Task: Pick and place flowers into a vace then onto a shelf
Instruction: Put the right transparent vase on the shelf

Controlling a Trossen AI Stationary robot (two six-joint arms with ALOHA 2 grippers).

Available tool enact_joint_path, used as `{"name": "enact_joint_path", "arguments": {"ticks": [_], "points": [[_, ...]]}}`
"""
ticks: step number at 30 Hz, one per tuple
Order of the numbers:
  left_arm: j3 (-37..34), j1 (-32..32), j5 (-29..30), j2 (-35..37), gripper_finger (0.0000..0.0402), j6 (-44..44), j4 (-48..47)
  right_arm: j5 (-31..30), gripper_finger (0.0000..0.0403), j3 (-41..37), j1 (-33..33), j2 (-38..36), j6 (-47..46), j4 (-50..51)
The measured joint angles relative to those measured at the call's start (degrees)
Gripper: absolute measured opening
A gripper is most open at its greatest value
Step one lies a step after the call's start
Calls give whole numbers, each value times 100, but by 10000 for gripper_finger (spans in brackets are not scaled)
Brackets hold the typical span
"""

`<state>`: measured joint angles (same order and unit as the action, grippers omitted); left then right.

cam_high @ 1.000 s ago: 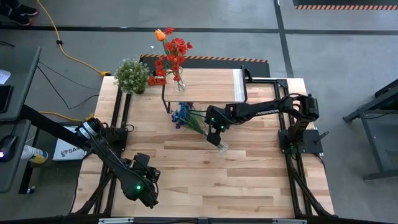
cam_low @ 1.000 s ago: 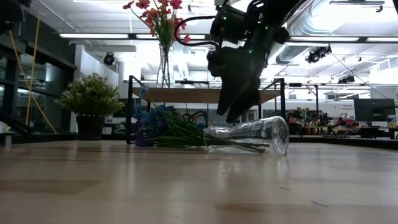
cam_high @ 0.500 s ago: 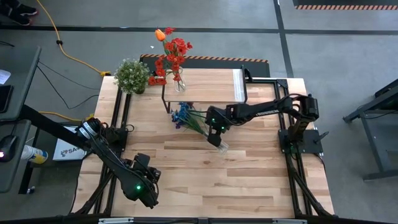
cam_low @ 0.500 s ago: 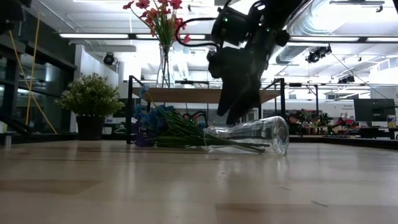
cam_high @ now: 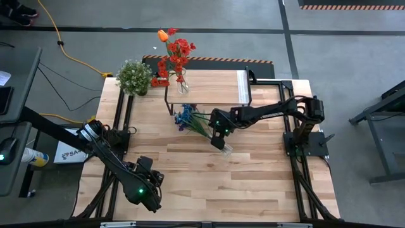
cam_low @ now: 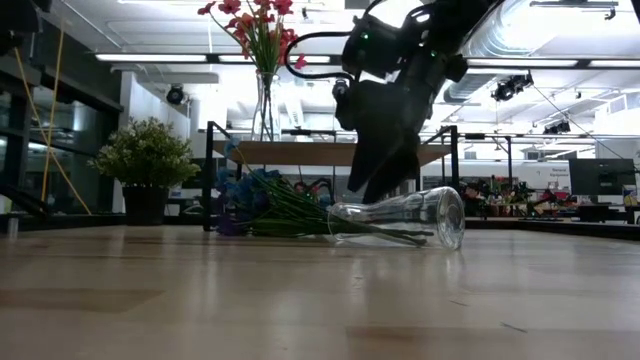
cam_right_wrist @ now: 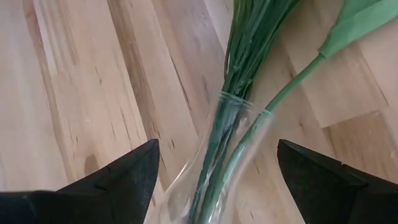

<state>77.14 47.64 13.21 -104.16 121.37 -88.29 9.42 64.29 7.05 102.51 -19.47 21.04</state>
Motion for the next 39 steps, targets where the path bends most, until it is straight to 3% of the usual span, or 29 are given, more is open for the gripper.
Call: {"name": "enact_joint_path", "arguments": {"ticks": [11,21,26,35,39], "points": [[0,0,128,0,392,43,169,100,314,20,-37,705,1,-73],[0,0,389,0,392,49,338,28,311,17,-35,784,44,-422],[0,0,427,0,392,50,334,-68,278,11,-35,787,22,-435],[0,0,435,0,392,54,345,-337,181,0,-33,801,34,-603],[0,0,439,0,392,56,401,-464,177,0,-35,803,43,-620]]}}
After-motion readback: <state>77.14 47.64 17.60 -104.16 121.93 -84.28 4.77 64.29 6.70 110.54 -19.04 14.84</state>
